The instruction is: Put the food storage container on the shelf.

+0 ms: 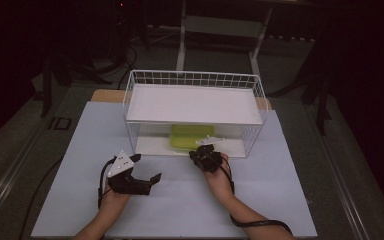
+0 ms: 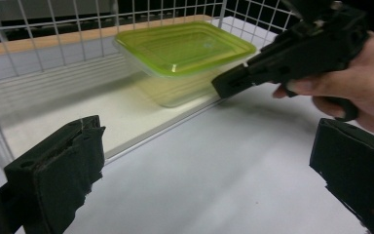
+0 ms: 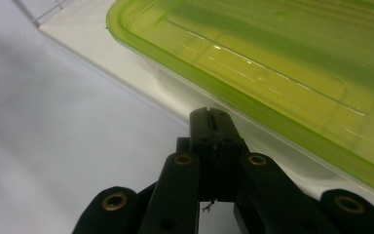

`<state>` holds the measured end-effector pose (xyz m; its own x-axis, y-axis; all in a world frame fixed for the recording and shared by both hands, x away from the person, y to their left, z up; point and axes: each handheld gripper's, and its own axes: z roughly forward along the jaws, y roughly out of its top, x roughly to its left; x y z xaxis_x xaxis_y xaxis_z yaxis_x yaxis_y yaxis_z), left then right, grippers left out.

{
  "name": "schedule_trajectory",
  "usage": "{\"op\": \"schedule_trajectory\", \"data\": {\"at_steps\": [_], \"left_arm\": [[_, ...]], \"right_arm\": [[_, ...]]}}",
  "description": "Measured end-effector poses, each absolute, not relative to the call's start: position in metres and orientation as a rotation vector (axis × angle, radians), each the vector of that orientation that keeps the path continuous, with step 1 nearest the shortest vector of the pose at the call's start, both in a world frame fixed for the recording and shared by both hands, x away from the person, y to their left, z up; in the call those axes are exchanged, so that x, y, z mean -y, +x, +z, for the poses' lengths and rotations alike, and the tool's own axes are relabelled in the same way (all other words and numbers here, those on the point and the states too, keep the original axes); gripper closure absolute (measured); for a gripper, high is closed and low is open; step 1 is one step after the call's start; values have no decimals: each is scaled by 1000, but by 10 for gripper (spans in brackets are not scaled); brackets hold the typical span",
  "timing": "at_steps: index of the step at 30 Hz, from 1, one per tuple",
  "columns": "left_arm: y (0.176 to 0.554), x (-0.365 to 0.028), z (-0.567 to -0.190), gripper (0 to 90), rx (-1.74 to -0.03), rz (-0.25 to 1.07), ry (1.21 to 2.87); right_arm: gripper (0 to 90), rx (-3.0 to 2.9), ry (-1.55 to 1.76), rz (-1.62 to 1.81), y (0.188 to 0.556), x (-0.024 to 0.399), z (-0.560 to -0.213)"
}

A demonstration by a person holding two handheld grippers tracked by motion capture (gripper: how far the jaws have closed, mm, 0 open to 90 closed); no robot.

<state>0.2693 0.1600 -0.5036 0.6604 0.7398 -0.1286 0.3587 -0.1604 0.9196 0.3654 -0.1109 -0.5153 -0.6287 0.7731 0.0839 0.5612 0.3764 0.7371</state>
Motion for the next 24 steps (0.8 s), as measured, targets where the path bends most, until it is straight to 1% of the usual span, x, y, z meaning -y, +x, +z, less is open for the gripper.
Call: {"op": "schedule_trajectory", "data": {"at_steps": [11,24], "left_arm": [[268,-157,-507,0,-864,427,1795],[267,-158,-508,0,-864,423,1785]], "right_arm": [[895,-2287,1271,1126,390,115,-518],[892,-2255,1296,1099,405,112,-517]]}}
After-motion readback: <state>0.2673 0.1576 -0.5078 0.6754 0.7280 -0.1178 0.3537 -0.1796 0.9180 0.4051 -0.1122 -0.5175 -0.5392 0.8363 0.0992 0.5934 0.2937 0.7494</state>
